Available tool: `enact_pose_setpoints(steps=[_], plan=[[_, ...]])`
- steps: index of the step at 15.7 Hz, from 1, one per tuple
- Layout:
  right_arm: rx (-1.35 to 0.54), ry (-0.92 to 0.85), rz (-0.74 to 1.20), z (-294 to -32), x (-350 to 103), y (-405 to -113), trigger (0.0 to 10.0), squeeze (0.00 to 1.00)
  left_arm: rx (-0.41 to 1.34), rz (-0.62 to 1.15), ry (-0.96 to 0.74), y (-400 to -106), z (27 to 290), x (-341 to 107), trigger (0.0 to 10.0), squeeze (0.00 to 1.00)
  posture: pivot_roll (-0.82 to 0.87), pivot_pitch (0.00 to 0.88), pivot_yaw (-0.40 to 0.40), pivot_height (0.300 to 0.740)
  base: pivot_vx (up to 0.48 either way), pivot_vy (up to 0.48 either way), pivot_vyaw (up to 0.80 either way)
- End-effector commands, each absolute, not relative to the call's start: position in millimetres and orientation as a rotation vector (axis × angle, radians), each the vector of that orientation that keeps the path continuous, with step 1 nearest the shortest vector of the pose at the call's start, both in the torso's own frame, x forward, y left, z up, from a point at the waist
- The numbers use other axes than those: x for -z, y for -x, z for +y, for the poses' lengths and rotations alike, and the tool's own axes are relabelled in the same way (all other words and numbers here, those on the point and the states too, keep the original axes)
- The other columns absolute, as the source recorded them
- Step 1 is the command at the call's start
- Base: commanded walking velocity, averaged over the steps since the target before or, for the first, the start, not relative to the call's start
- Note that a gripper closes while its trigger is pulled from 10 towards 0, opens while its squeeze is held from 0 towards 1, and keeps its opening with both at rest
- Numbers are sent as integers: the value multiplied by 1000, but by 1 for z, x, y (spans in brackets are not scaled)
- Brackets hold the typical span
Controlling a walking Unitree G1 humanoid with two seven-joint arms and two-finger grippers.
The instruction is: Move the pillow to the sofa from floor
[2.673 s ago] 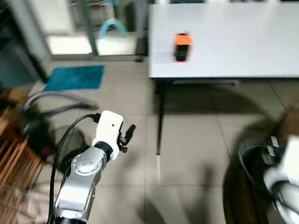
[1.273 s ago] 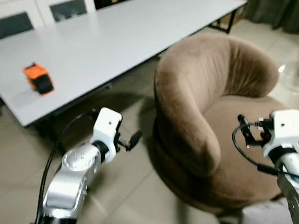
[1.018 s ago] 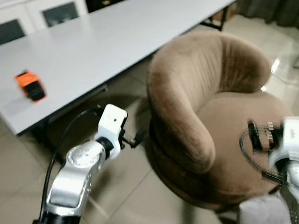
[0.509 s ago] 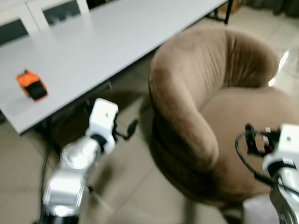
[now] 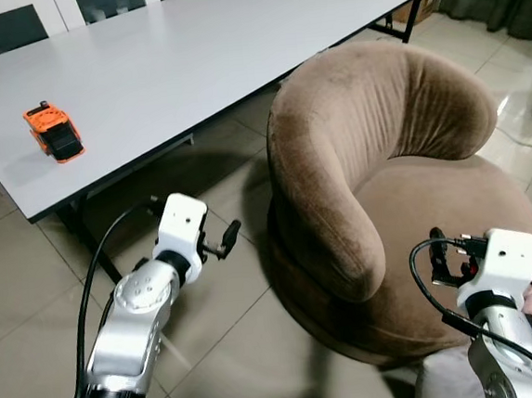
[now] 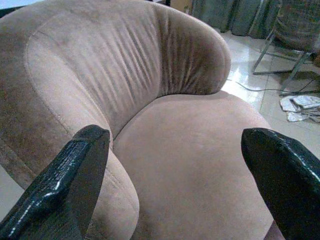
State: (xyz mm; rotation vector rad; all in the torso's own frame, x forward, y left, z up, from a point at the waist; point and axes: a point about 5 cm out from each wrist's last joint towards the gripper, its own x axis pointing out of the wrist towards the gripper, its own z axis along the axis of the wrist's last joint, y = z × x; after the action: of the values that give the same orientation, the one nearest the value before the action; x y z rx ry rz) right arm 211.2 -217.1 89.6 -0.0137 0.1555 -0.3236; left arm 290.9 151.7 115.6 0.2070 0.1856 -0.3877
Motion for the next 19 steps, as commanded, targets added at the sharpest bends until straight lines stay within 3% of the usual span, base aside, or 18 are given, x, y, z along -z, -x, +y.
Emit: enact_pose_setpoints(steps=[1,7,10,14,17,19], plan=[[343,21,145,-217,-94,-208,10000,0,401,181,-218,-293,149,-115,10000,0,62,49,-10,740,0,480,0],[422,2,164,-215,-95,-189,10000,0,453,134,-254,-303,142,-121,10000,0,19,28,15,740,0,400,-267],[464,-4,187,-212,-93,-181,10000,0,521,101,-315,-303,131,-120,10000,0,-1,10,28,740,0,-480,0],[466,9,190,-209,-94,-182,10000,0,517,109,-307,-306,130,-117,10000,0,-2,13,27,740,0,-480,-600],[441,53,198,-211,-95,-186,10000,0,498,107,-302,-306,133,-117,10000,0,10,25,13,740,0,-480,0],[439,54,204,-211,-95,-188,10000,0,478,126,-300,-307,138,-114,10000,0,16,30,4,740,0,362,0]])
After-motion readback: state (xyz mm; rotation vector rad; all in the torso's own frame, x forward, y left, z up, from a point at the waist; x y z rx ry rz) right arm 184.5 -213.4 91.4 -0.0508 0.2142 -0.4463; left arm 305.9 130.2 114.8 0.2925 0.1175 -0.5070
